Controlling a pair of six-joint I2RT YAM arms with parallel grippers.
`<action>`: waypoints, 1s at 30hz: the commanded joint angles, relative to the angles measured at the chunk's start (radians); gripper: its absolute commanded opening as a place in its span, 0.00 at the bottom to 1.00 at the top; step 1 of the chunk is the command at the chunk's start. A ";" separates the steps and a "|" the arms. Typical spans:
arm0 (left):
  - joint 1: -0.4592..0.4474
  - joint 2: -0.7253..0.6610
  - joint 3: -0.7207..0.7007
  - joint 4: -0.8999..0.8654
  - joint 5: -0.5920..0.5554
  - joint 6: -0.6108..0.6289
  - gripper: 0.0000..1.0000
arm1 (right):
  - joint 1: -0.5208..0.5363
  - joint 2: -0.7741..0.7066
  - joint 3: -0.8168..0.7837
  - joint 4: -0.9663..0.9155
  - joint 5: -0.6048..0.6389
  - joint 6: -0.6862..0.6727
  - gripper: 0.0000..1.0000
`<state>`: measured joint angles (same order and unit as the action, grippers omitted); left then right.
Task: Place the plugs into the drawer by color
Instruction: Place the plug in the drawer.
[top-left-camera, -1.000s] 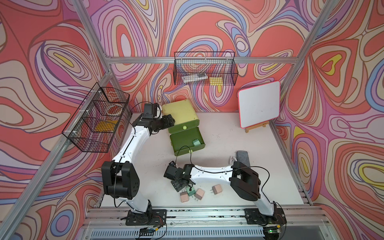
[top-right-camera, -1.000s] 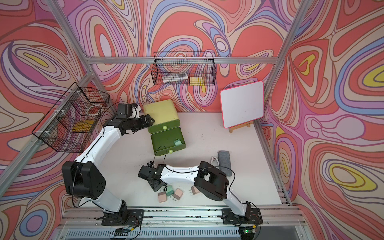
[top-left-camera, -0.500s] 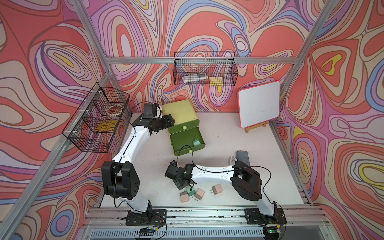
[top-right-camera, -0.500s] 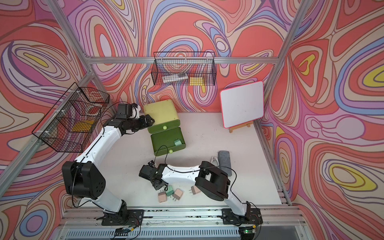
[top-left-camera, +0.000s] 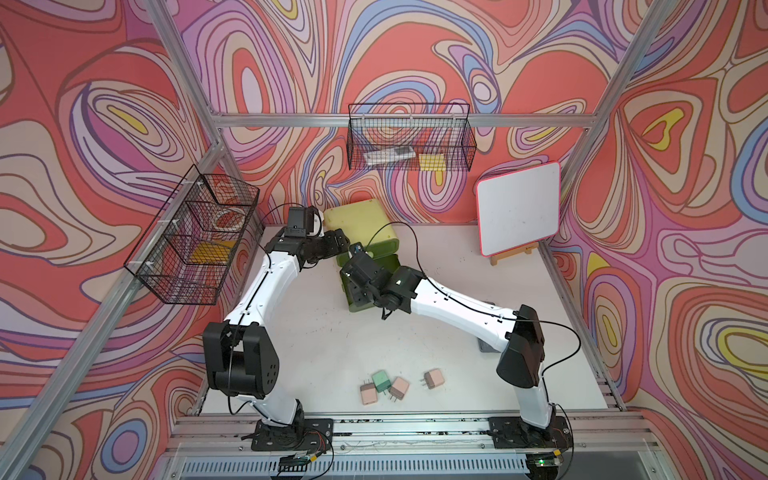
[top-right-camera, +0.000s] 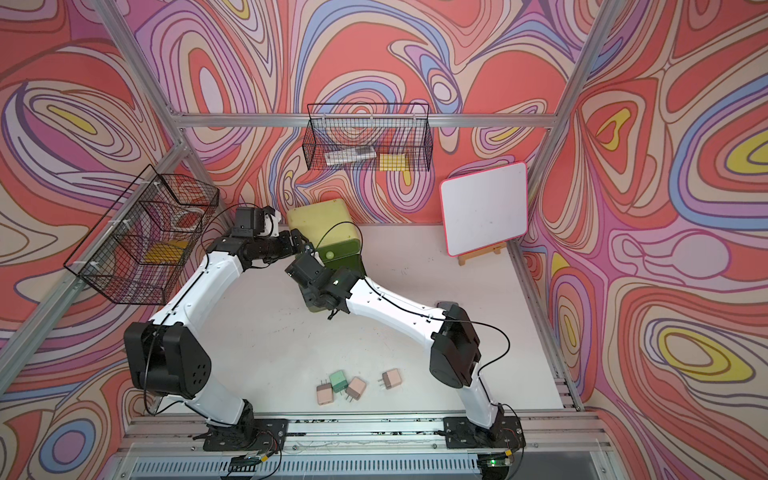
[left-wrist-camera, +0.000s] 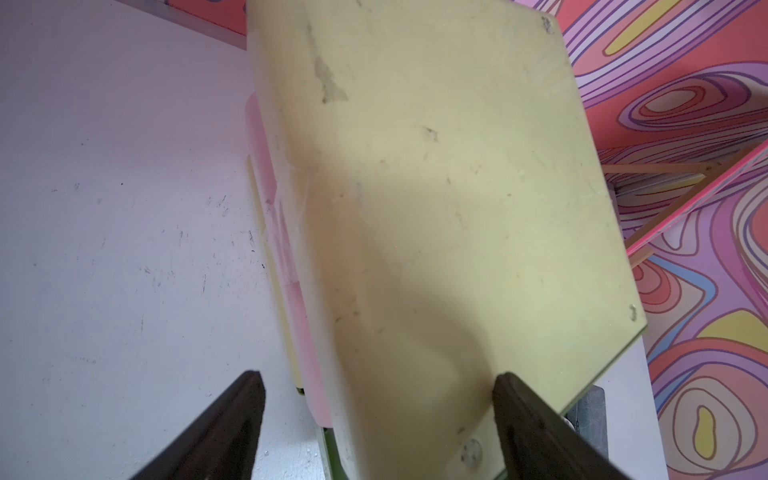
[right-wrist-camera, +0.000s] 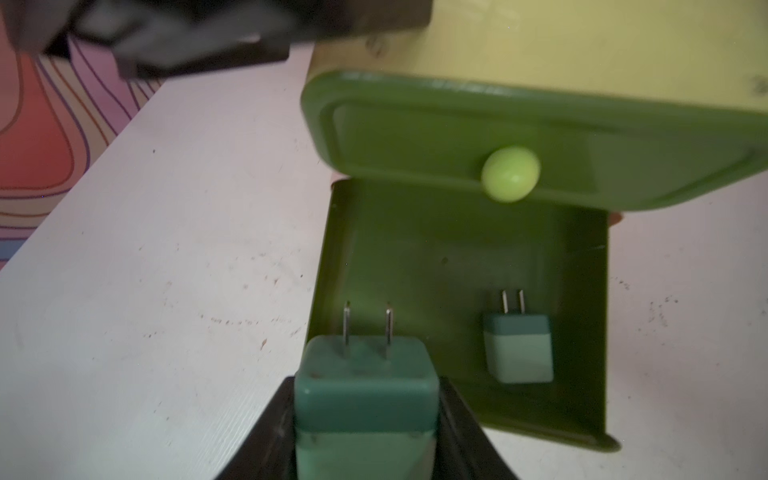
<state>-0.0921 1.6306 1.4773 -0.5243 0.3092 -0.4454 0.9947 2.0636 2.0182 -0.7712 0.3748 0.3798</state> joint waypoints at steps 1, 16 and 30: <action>-0.001 -0.008 -0.014 0.004 -0.010 -0.005 0.85 | -0.027 0.091 0.057 0.012 0.005 -0.068 0.40; 0.002 -0.005 -0.009 -0.002 -0.013 -0.004 0.85 | -0.044 0.232 0.160 0.016 -0.141 -0.060 0.41; 0.002 -0.012 -0.011 -0.005 -0.021 -0.001 0.86 | -0.055 0.220 0.105 0.019 -0.279 0.050 0.44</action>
<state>-0.0792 1.6306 1.4761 -0.5240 0.2836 -0.4450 0.9314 2.2753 2.1384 -0.7712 0.1604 0.4259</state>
